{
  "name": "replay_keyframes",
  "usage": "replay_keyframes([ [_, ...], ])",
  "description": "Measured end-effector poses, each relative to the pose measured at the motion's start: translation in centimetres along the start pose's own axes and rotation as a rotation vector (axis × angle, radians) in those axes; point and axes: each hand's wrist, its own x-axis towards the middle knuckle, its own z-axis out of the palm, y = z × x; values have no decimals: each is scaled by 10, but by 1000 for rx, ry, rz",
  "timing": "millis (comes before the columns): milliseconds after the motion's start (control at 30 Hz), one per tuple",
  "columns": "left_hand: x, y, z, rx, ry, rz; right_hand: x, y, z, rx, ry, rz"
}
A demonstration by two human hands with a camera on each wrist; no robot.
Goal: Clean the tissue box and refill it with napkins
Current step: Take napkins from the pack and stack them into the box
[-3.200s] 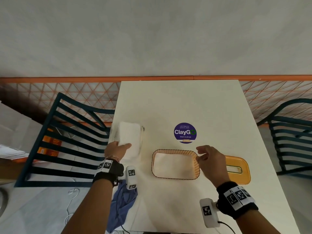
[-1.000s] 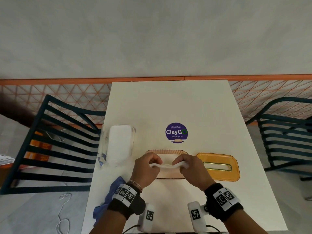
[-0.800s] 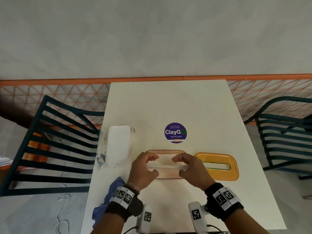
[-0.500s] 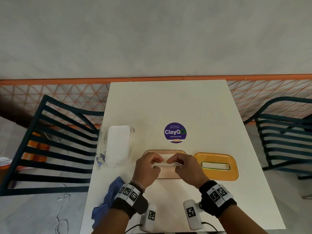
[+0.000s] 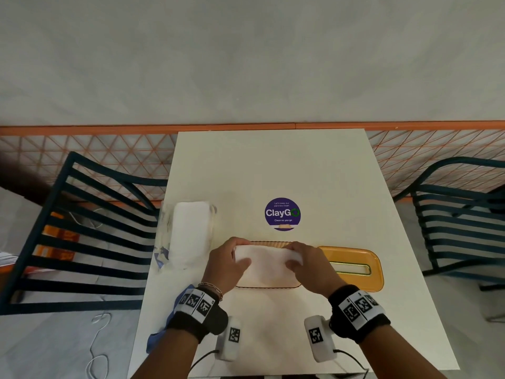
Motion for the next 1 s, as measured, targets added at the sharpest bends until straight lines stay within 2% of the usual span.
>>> replay_keyframes([
  [67, 4, -1, 0, 0, -2, -11, 5, -1, 4, -21, -33, 20],
  [167, 8, 0, 4, 37, 7, -22, 12, -4, 9, -40, -8, 29],
  [300, 12, 5, 10, 175, -4, -30, 17, -10, 13, -193, 11, 18],
  [400, 8, 11, 13, 373, 1, 29, 18, -14, 15, -333, 8, -3],
  [567, 3, 14, 12, 569, 94, 132, 10, -21, 10, -491, 141, -119],
  [633, 4, 14, 13, 557, 33, 210, 6, -21, 9, -564, 137, -164],
  [767, 15, 11, 20, 609, -228, 325, 6, -16, 19, -616, -12, -226],
  [867, 20, 8, 28, 746, -369, 242, 9, -15, 23, -656, -109, -207],
  [1000, 24, 6, 29, 698, -400, 187, 14, -10, 25, -602, -120, -187],
])
